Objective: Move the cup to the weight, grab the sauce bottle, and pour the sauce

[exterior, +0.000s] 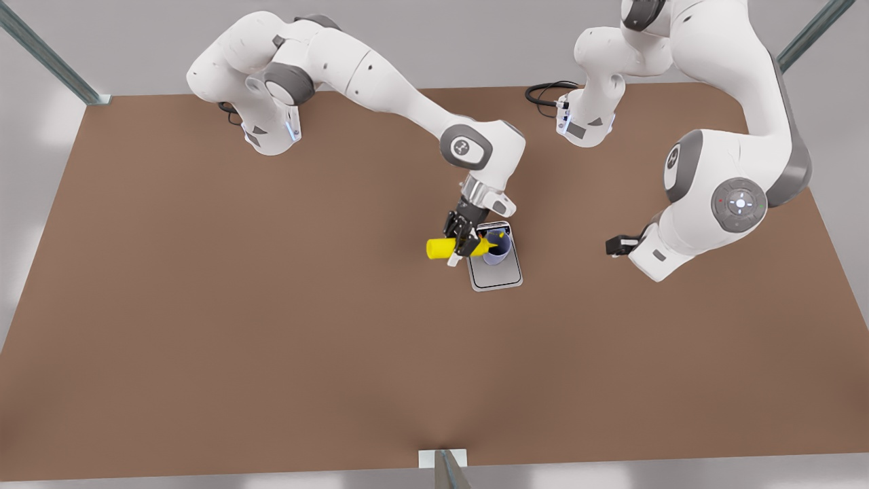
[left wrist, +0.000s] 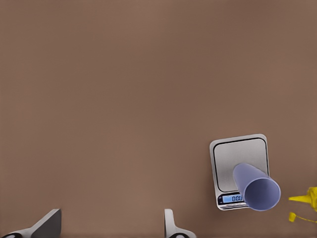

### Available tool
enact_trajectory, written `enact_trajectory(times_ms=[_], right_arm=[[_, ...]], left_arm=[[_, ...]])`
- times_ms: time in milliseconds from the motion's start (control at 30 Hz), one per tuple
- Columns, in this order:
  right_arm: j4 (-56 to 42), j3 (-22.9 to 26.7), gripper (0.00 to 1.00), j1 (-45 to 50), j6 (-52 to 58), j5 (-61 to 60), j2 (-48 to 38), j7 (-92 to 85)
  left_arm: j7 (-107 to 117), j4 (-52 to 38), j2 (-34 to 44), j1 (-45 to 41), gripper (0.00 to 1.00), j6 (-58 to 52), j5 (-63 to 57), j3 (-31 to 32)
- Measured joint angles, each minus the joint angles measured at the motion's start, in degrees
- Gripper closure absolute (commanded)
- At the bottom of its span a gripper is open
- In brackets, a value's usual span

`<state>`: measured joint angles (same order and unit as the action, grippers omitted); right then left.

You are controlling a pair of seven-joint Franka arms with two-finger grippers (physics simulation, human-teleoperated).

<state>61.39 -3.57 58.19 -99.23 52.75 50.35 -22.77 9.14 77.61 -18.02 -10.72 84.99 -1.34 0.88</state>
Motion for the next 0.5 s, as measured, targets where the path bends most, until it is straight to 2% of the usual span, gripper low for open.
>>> enact_trajectory(times_ms=[333,500], right_arm=[[-2.8,0.0,0.40,-0.8,0.3,-0.2,0.3,2.3],[-5.3,-0.3,0.40,-13.3,-3.4,-19.1,-6.2,1.9]], left_arm=[[0.2,0.0,0.0,-0.1,0.00,0.1,0.0,0.0],[0.4,0.0,-0.1,-0.1,0.00,0.8,0.1,0.4]])
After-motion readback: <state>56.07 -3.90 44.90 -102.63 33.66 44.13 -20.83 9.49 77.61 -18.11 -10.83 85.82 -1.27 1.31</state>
